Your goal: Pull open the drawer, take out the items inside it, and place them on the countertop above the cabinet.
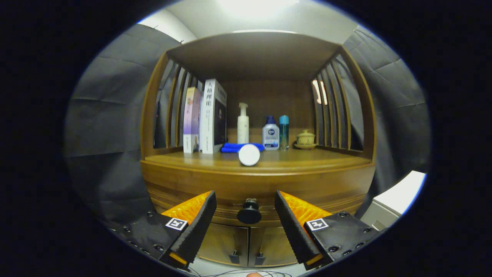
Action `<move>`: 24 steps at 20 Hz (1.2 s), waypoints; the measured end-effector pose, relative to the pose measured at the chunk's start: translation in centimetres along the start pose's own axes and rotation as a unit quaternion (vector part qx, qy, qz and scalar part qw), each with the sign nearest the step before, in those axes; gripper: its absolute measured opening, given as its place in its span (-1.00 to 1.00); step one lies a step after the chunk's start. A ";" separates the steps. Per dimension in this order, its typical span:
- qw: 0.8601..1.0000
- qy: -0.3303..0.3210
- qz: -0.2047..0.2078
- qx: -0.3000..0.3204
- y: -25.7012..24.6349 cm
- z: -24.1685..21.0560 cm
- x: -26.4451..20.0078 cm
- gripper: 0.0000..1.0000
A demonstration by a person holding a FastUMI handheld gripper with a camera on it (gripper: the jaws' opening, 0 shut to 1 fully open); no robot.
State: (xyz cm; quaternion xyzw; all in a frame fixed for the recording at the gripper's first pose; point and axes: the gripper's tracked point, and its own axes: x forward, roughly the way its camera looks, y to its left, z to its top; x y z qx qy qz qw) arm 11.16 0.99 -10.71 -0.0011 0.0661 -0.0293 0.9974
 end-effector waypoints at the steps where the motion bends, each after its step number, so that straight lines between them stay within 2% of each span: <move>1: 1.000 -0.009 0.005 0.003 0.1 1.2 -1.0 0.93; 6: 0.999 -0.048 0.021 -0.003 -0.1 6.5 -6.9 0.93; 12: 0.998 -0.066 0.024 0.002 -0.2 9.7 -11.9 0.92; 17: 0.998 -0.067 0.023 0.003 -0.4 10.4 -14.9 0.92; 24: 0.997 -0.074 0.024 0.013 -0.5 11.0 -16.6 0.92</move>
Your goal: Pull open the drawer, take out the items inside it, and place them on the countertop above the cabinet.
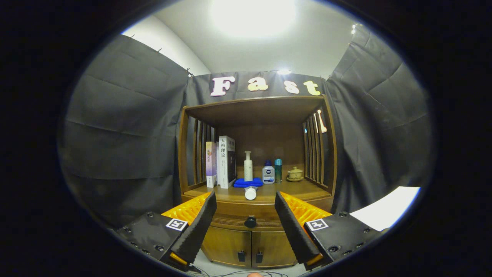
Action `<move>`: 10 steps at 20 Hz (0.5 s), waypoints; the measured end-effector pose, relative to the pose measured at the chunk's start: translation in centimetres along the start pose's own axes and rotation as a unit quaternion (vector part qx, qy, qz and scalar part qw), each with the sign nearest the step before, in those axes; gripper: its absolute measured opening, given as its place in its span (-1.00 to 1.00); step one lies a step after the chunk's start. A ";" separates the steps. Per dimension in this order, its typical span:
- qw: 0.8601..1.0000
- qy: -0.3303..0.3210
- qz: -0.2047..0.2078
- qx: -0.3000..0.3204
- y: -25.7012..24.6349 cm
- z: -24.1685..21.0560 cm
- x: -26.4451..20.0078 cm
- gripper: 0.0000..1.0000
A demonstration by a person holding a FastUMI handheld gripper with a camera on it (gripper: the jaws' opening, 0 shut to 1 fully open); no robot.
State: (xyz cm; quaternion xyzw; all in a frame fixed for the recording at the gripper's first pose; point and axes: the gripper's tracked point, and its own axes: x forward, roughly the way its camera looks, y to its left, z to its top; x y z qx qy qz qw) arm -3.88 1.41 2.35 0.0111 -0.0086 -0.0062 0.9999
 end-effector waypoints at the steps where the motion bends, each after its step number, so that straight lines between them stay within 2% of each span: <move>1: 1.000 0.000 0.001 0.001 0.0 0.1 -0.2 0.92; 10: 1.000 -0.005 0.002 -0.006 0.1 0.3 -0.7 0.92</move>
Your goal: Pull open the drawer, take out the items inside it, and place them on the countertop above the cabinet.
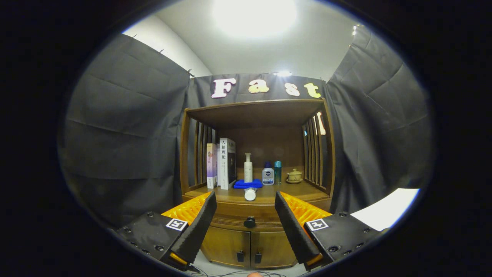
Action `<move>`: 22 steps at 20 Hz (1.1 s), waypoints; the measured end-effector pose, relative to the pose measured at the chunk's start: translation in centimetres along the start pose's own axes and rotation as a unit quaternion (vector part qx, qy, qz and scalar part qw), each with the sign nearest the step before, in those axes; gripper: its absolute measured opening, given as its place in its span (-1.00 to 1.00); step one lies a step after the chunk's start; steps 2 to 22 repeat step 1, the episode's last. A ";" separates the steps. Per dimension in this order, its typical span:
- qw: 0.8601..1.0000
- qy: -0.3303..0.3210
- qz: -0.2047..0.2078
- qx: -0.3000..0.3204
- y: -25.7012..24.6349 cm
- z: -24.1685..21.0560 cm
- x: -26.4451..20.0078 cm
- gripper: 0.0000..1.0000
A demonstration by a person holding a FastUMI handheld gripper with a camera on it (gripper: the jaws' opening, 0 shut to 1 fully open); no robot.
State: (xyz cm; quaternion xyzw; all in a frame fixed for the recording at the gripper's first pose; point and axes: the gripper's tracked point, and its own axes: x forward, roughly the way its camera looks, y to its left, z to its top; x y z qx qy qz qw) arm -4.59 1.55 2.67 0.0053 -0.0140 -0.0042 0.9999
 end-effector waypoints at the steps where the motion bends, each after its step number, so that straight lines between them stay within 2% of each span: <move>1: 1.000 0.000 0.000 0.001 0.1 0.0 0.0 0.92; 22: 1.000 0.000 0.000 0.001 0.1 0.0 0.0 0.92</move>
